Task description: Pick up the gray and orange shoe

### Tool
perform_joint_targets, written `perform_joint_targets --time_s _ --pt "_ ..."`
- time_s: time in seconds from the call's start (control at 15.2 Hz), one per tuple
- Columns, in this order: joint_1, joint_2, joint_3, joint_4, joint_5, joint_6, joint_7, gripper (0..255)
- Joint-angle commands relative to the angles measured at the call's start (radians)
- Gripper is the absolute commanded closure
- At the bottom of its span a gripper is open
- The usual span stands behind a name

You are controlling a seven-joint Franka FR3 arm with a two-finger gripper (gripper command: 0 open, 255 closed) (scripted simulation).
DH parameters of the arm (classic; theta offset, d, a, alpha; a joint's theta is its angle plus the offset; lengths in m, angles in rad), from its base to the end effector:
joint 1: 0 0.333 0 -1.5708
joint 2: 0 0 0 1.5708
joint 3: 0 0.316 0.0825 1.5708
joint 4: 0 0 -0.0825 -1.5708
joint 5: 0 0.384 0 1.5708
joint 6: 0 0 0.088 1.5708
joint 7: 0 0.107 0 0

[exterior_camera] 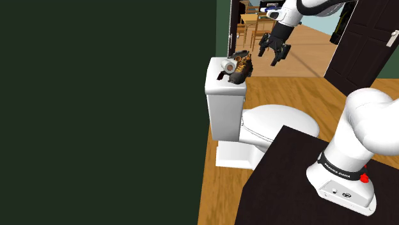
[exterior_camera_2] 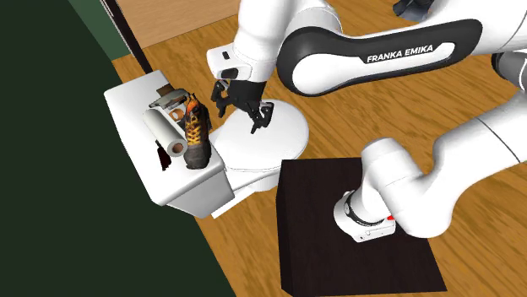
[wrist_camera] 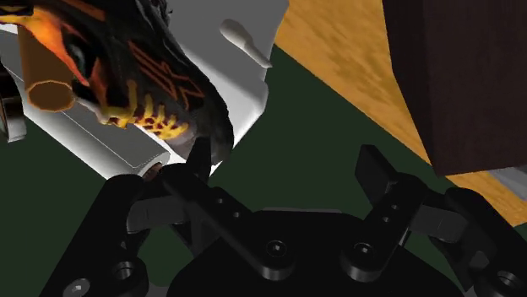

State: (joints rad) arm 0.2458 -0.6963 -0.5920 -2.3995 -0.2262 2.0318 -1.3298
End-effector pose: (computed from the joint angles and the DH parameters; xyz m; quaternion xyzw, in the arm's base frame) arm 0.3604 -0.1779 0.5346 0.8355 0.5302 0.1404 0.0334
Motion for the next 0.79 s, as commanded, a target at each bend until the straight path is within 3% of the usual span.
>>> perform_joint_targets --time_s 0.0,0.26,0.59,0.73 --pt "0.064 0.053 -0.084 0.034 0.007 0.062 -0.139 0" --pt "0.230 0.163 -0.266 0.141 0.069 0.139 -0.412 0" --pt "0.503 0.292 -0.532 0.300 0.206 0.177 -0.743 0" --pt "0.512 0.295 -0.547 0.279 0.208 0.202 -0.751 0"
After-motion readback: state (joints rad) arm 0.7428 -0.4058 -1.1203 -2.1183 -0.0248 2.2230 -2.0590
